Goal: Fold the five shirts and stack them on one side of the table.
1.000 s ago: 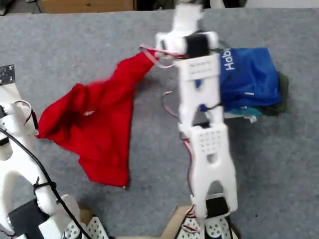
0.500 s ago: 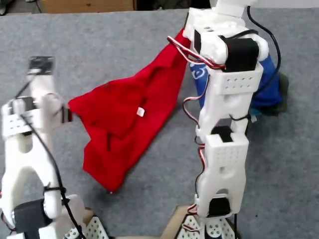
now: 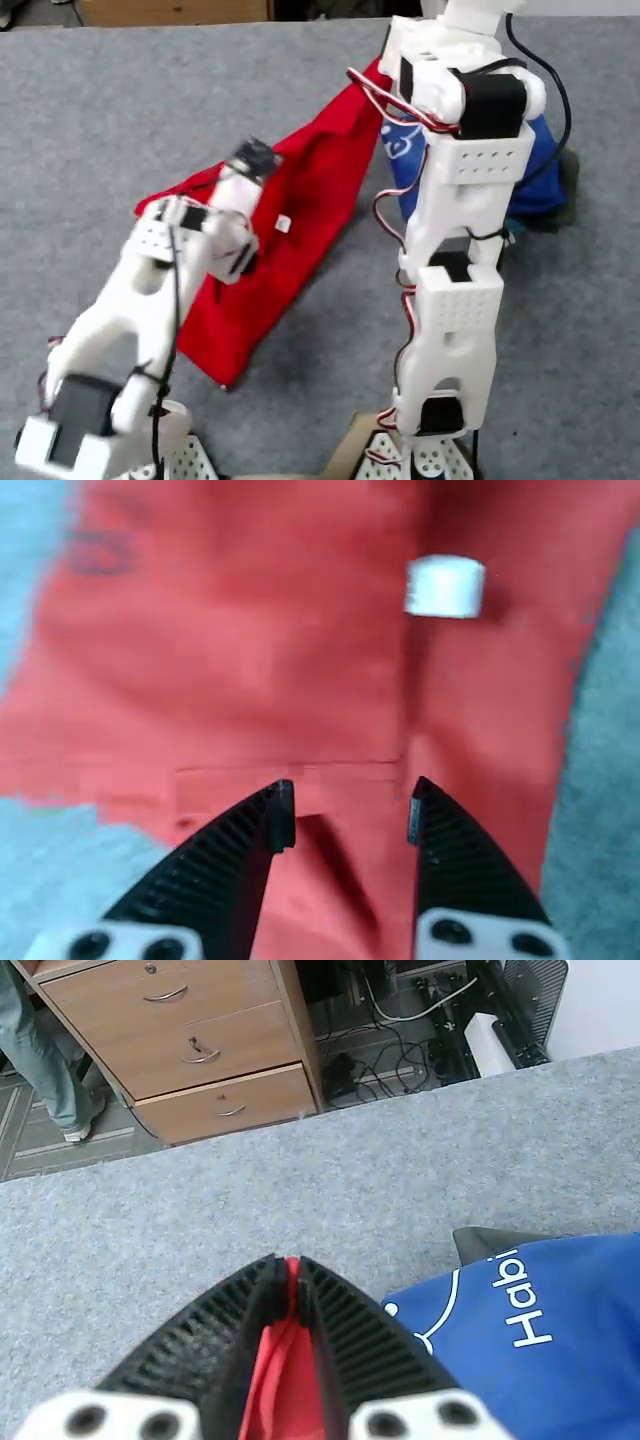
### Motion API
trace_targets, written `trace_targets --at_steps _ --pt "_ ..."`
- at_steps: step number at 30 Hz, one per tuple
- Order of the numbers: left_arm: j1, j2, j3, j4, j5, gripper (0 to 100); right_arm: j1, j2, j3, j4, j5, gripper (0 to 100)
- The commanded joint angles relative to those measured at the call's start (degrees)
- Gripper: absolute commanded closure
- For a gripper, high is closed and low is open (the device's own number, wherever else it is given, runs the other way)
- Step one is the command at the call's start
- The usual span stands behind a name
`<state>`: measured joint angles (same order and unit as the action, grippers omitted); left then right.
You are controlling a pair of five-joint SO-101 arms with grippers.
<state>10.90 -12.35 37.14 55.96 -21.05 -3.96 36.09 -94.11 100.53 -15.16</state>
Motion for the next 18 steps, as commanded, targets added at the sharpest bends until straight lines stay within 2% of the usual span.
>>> trace_targets --at_steps 1,5,18 --pt "1.0 4.6 -2.9 -0.4 -1.4 81 0.6 -2.0 -1.4 -0.9 0.0 98.3" --pt "1.5 7.3 -5.5 1.1 -2.9 85 0.5 -1.9 -1.4 -0.8 0.0 98.3" --pt "0.7 7.7 -6.5 0.6 -6.6 85 0.4 -1.9 -1.4 -0.8 0.0 98.3"
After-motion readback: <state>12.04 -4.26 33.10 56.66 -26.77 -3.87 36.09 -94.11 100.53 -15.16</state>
